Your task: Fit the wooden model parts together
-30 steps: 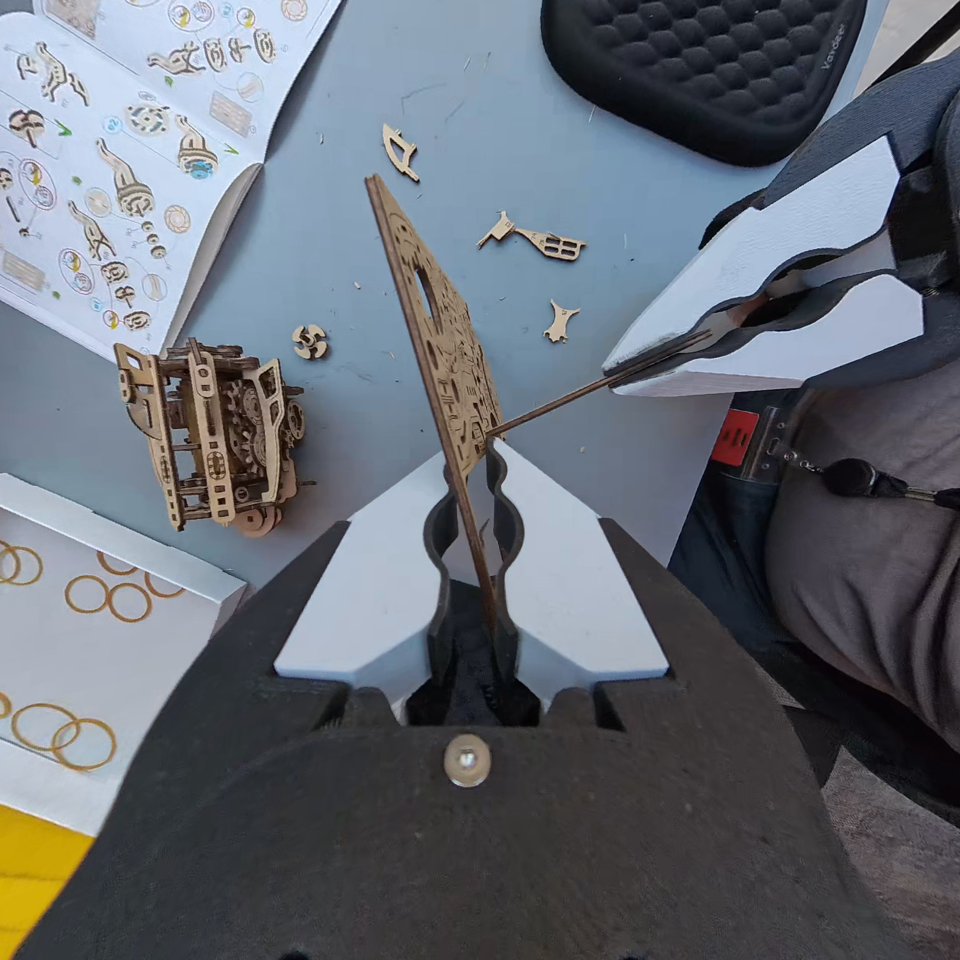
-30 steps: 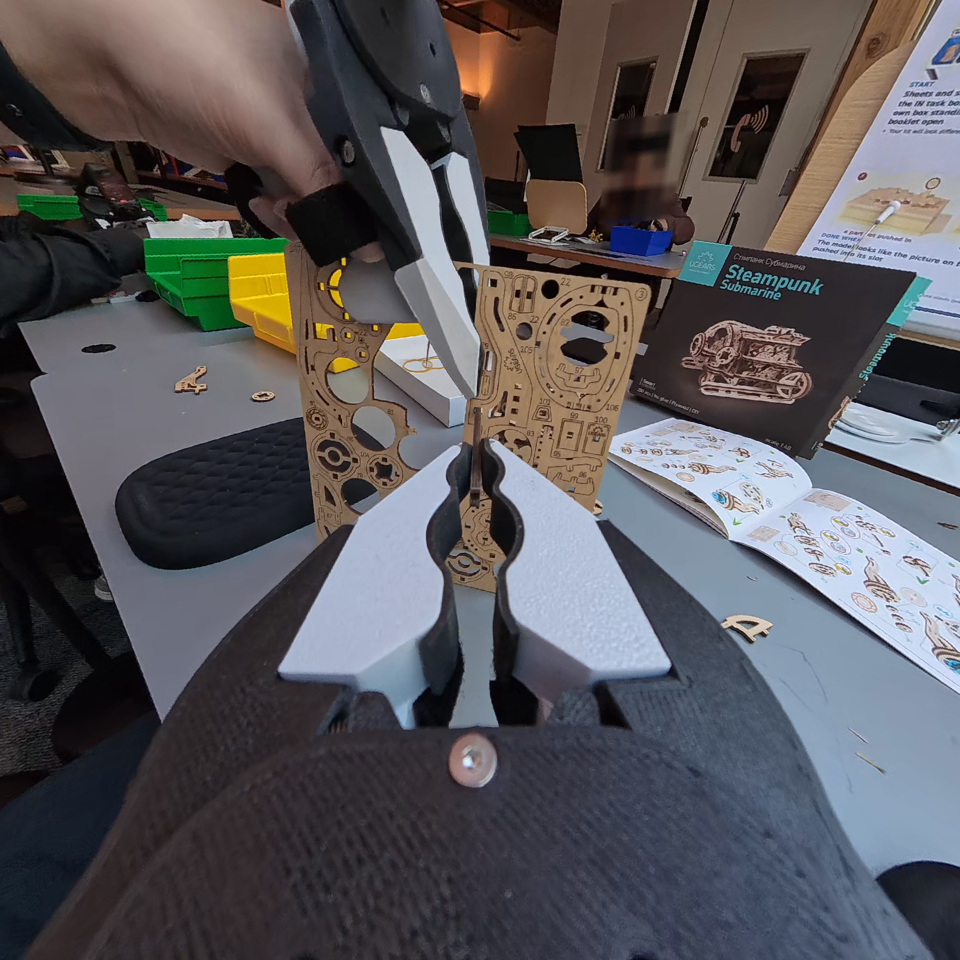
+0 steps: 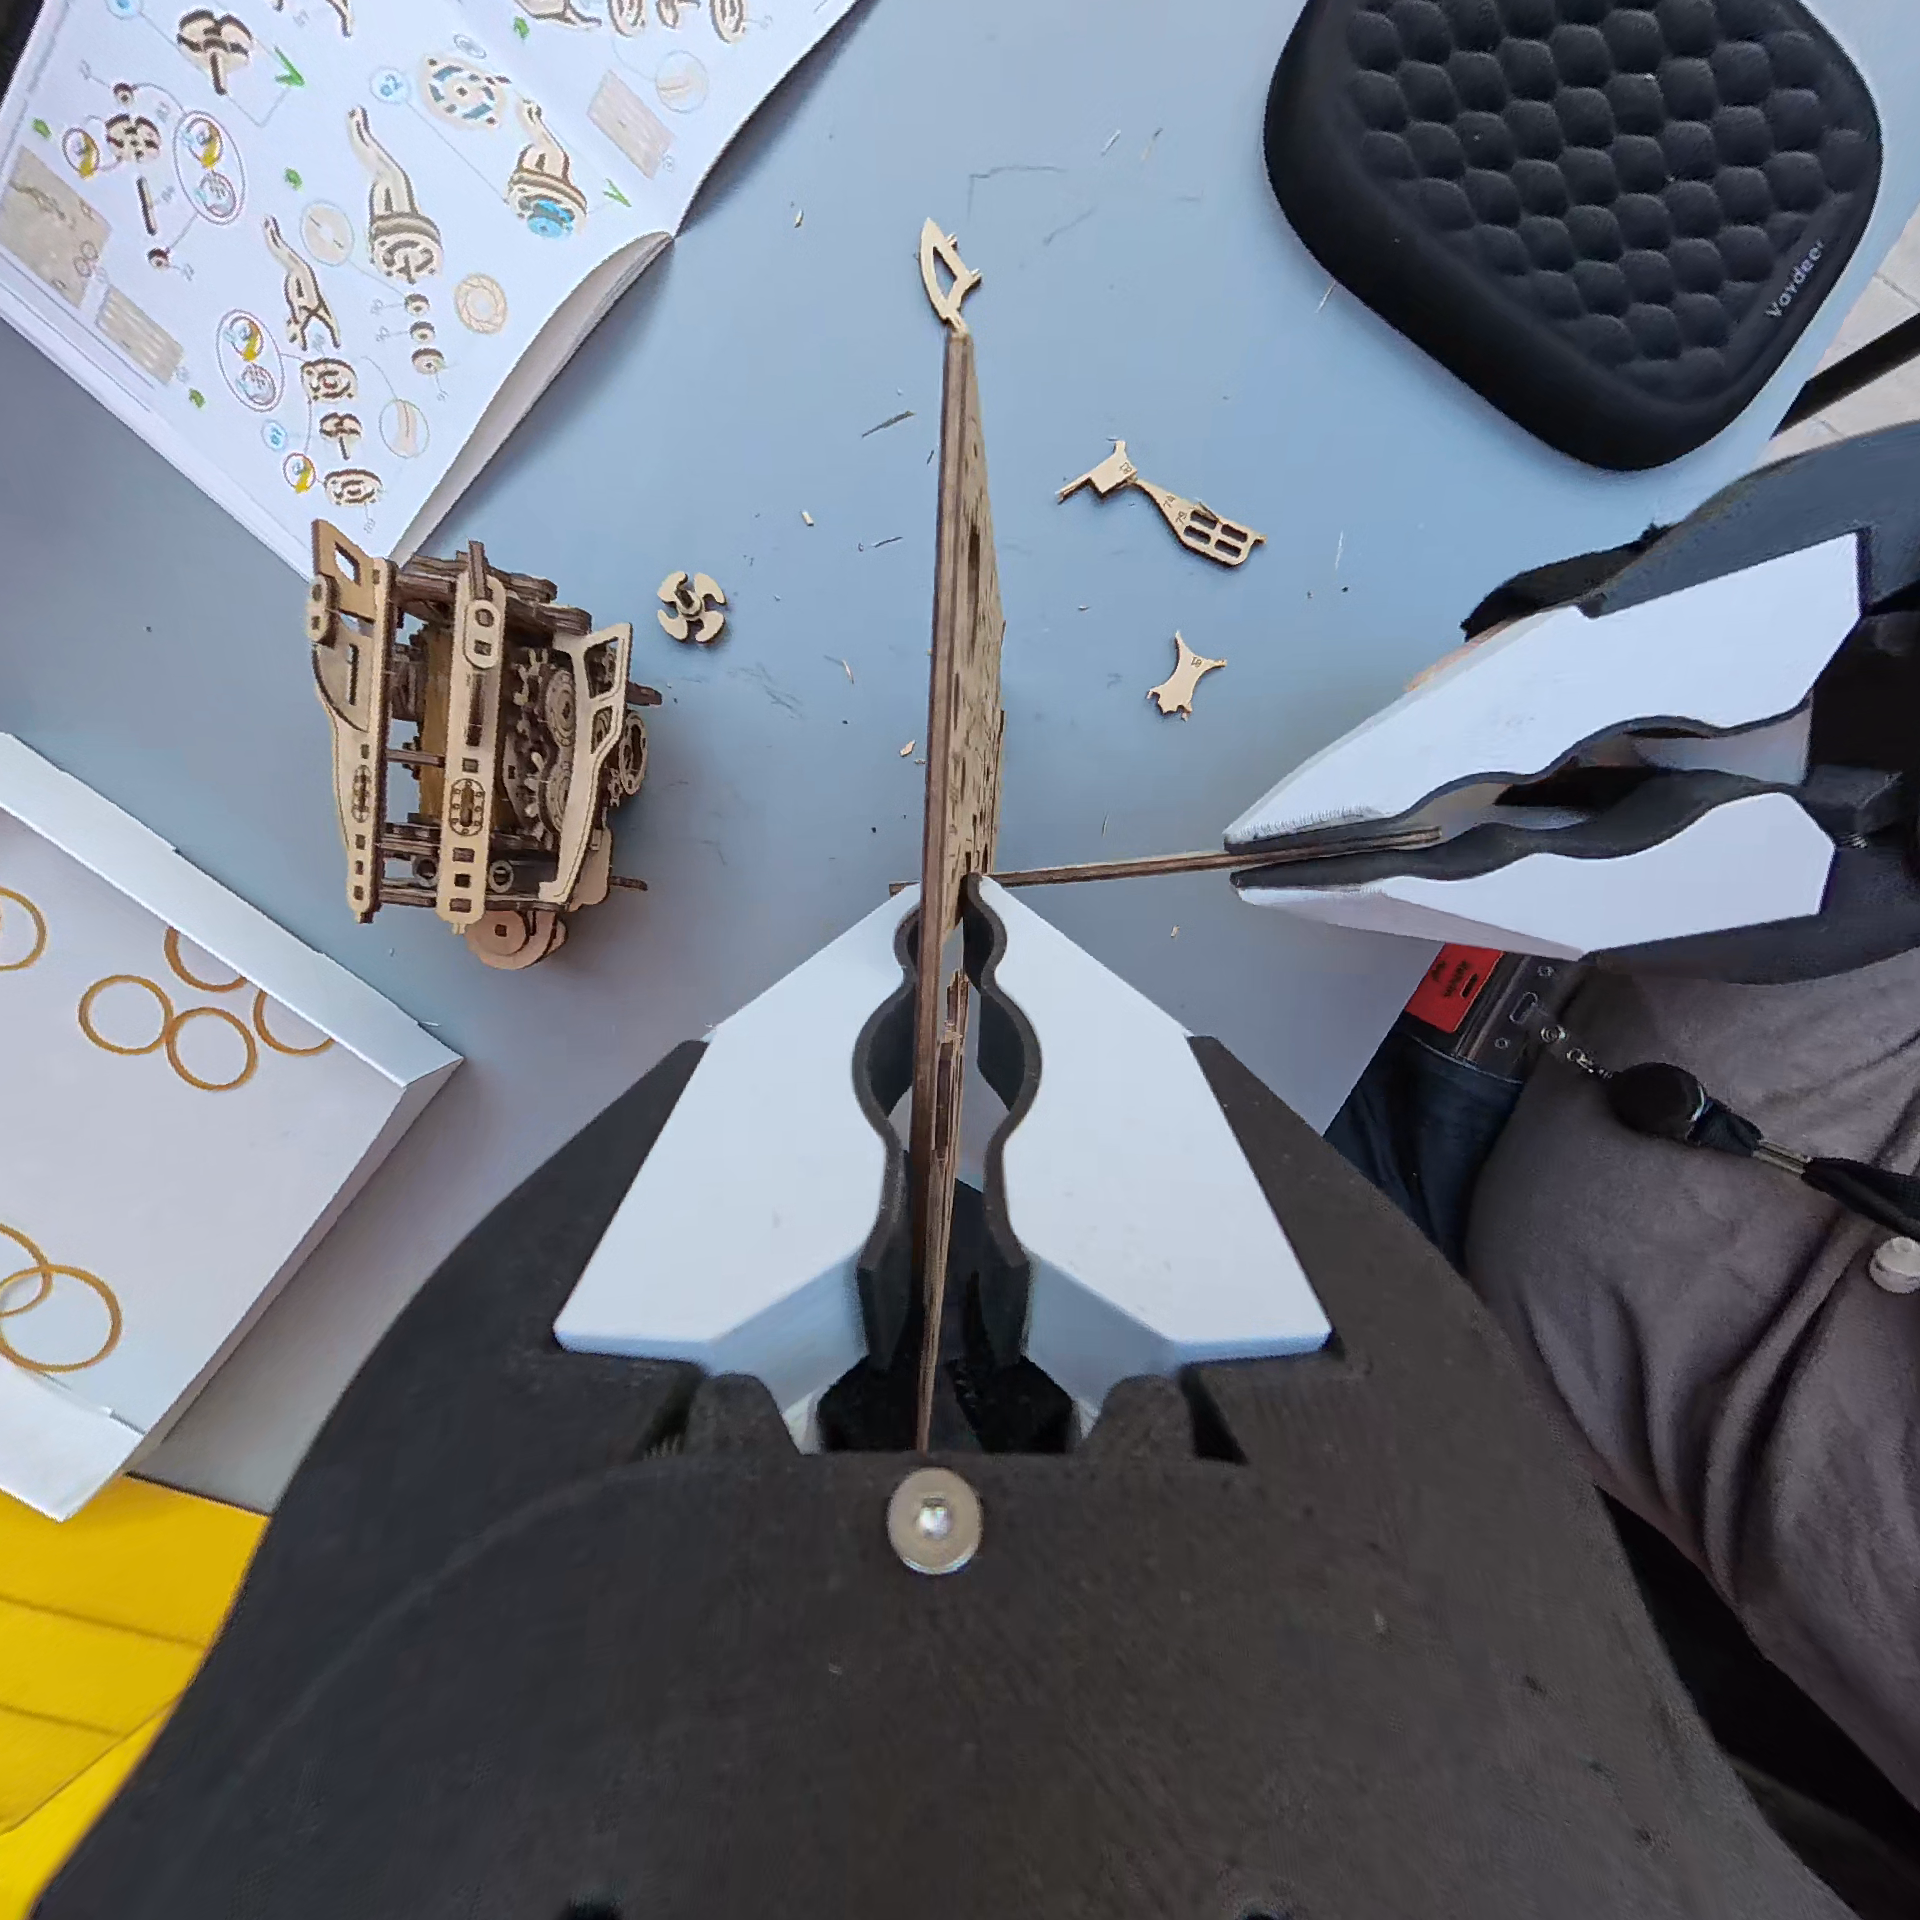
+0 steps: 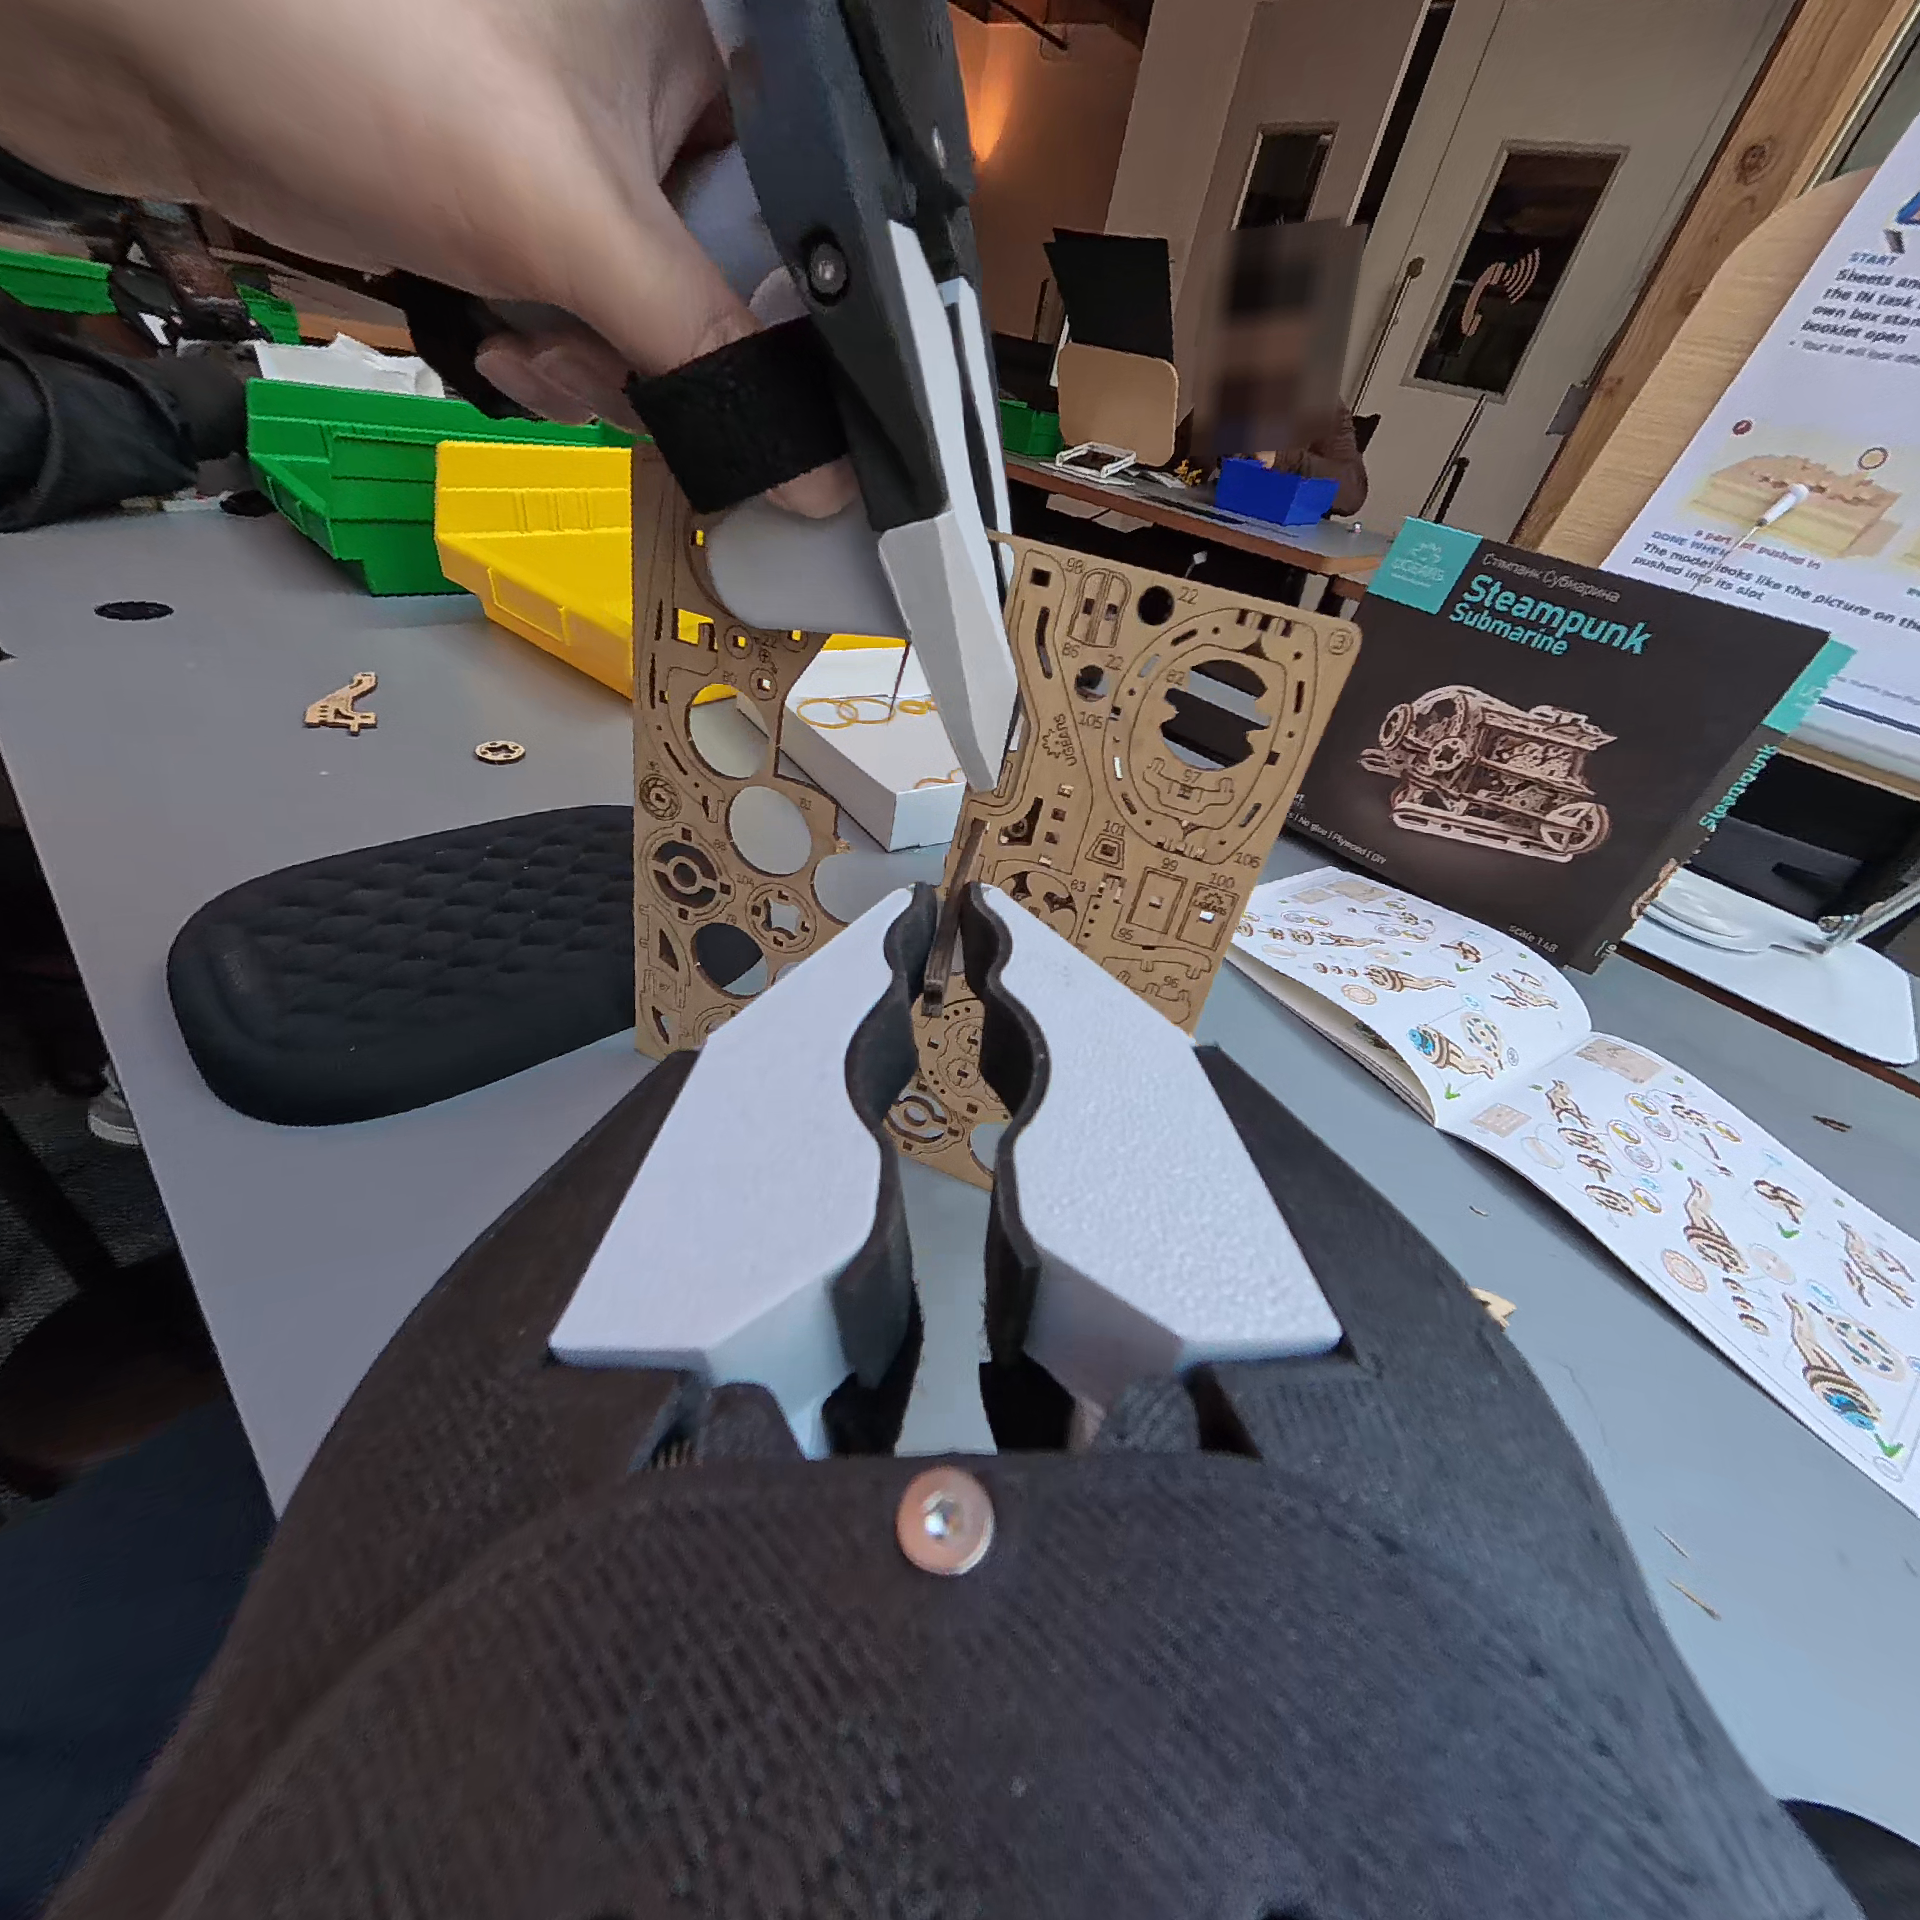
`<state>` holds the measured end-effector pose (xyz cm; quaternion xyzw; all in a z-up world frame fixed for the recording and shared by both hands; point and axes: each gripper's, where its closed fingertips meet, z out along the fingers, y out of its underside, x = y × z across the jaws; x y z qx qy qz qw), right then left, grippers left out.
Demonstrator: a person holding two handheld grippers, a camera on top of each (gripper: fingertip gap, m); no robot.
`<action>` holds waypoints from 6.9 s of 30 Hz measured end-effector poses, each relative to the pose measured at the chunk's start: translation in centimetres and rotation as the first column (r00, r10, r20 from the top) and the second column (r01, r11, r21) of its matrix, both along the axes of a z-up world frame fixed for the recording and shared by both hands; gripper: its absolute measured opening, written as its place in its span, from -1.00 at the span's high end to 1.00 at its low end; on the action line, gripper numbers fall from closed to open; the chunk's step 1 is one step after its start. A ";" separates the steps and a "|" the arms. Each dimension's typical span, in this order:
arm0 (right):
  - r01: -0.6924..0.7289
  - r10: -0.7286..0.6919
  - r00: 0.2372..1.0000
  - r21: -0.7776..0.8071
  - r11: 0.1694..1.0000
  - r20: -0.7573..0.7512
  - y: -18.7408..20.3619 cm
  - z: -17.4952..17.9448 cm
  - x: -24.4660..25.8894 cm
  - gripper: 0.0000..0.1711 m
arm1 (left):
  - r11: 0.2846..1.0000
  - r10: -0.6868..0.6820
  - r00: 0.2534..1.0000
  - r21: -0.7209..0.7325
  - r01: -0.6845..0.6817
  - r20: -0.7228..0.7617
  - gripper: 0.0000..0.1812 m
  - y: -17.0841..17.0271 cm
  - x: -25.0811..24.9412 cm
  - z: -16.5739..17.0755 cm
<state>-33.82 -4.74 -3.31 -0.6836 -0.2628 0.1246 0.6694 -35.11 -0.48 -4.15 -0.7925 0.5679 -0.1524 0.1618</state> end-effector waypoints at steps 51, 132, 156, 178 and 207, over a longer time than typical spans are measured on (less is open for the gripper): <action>-0.141 0.113 0.962 -0.096 0.985 -0.250 0.4 0.0 0.8 0.98 | 0.973 -0.194 0.977 0.107 0.203 -0.094 0.94 -0.4 -0.5 -0.6; -0.631 0.481 0.738 -0.234 0.739 -0.473 1.9 0.6 1.5 0.98 | 0.995 -0.063 0.998 -0.081 0.064 0.011 0.93 -0.7 -0.8 0.7; -0.645 0.516 0.742 -0.249 0.722 -0.427 1.8 0.4 0.8 0.98 | 0.990 -0.134 0.986 -0.065 0.128 -0.096 0.95 -1.2 -1.8 -0.1; -0.762 0.586 0.633 -0.271 0.588 -0.507 1.7 0.3 0.9 0.97 | 0.981 -0.187 0.977 -0.067 0.180 -0.101 0.94 -1.7 -1.8 0.0; -0.054 0.054 0.998 0.027 0.998 -0.030 1.2 0.8 -2.7 0.98 | 0.988 0.085 0.992 -0.118 -0.095 -0.089 0.99 0.8 -3.0 -0.3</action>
